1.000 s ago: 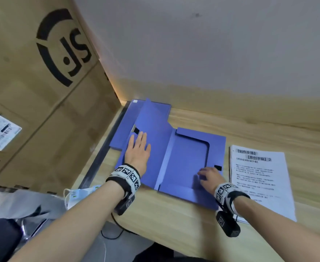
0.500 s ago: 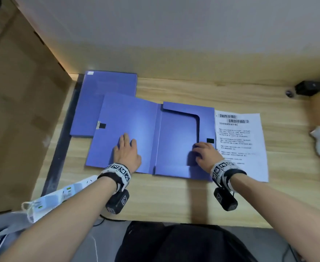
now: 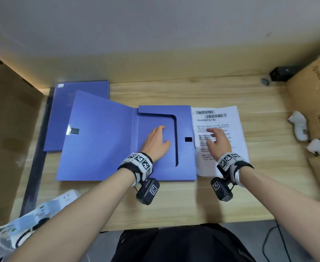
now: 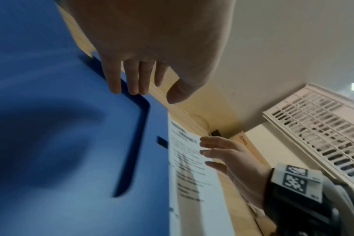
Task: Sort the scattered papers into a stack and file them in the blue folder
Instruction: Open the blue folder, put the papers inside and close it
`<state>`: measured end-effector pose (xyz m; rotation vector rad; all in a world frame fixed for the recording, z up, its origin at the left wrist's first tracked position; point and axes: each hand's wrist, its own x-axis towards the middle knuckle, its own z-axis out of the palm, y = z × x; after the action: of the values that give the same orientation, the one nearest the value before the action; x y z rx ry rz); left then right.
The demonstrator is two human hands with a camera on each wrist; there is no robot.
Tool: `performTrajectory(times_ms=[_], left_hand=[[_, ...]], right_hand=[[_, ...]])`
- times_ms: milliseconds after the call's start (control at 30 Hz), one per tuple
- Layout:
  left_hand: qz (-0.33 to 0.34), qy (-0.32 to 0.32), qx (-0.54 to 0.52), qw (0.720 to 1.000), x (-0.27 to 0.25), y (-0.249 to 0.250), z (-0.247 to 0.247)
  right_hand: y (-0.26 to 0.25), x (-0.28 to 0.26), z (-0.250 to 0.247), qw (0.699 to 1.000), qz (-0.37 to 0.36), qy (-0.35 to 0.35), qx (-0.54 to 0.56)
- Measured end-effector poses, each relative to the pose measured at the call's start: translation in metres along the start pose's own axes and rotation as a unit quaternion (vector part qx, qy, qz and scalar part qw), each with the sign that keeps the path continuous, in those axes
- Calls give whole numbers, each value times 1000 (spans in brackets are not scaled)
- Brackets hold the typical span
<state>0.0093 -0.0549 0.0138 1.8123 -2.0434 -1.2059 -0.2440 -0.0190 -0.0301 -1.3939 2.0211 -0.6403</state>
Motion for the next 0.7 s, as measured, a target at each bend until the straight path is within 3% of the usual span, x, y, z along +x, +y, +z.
performTrajectory(times_ms=[233,400,700], left_hand=[[61,-101,29,993,23,78,75],[11,-199,89,976,32,92,122],[-63,-157,94,981,41,105,141]], right_hand=[[73,27,-66,993,97,59,-42],[98,40,-77,982,190,10,-14],[100,51,-67,957,255,-66,121]])
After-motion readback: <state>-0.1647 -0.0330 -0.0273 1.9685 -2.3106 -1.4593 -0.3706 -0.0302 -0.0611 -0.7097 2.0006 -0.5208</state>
